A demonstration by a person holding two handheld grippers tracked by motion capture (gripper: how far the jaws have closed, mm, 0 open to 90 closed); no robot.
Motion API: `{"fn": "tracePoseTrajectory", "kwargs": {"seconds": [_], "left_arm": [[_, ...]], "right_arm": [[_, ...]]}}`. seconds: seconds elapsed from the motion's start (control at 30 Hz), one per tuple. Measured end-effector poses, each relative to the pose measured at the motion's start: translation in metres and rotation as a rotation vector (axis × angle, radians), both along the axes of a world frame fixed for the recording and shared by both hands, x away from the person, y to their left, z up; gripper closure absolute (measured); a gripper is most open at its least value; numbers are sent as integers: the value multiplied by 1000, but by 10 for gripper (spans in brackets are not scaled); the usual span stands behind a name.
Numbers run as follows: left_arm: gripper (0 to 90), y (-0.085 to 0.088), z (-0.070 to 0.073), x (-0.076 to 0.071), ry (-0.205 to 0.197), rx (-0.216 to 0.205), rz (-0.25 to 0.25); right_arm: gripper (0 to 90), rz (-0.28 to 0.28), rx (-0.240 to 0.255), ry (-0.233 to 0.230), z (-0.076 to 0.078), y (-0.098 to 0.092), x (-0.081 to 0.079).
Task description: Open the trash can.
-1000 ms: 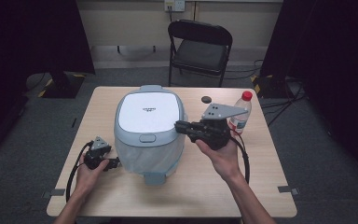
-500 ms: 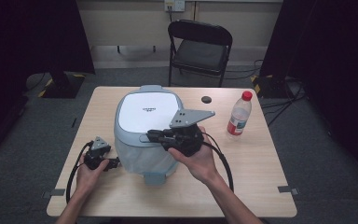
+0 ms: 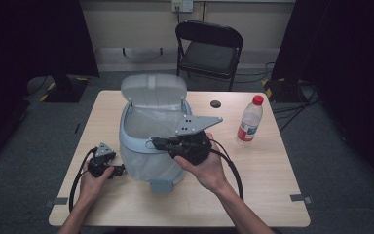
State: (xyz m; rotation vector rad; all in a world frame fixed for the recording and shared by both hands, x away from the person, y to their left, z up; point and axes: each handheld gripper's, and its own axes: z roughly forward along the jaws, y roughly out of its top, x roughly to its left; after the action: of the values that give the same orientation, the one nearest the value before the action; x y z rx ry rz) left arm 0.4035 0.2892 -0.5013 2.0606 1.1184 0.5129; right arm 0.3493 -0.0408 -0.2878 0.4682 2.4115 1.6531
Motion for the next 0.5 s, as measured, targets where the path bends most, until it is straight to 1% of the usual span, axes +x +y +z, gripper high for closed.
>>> {"fn": "tracePoseTrajectory", "kwargs": {"seconds": [0.03,0.07,0.1,0.17,0.2,0.27,0.3,0.33,0.37,0.4,0.43,0.47,0.5], "left_arm": [[266,0,0,0,0,0,0],[266,0,0,0,0,0,0],[266,0,0,0,0,0,1],[266,0,0,0,0,0,0],[266,0,0,0,0,0,0],[266,0,0,0,0,0,0],[266,0,0,0,0,0,0],[266,0,0,0,0,0,0],[266,0,0,0,0,0,0],[266,0,0,0,1,0,0],[266,0,0,0,1,0,0],[266,0,0,0,1,0,1],[266,0,0,0,0,0,0]], "right_arm": [[882,0,0,0,0,0,0],[879,-1,17,2,-1,-2,1],[879,-1,17,2,-1,-2,1],[863,-9,33,-1,-2,-4,2],[822,-27,39,-3,-2,-9,3],[809,-35,40,-4,-2,-10,3],[794,-47,40,-6,-1,-13,3],[760,-69,39,-10,-1,-19,3],[760,-69,39,-10,-1,-19,3],[744,-91,40,-11,-1,-25,3],[744,-91,40,-11,-1,-25,3],[727,-111,45,-10,-2,-32,3],[727,-111,45,-10,-2,-32,3]]}}
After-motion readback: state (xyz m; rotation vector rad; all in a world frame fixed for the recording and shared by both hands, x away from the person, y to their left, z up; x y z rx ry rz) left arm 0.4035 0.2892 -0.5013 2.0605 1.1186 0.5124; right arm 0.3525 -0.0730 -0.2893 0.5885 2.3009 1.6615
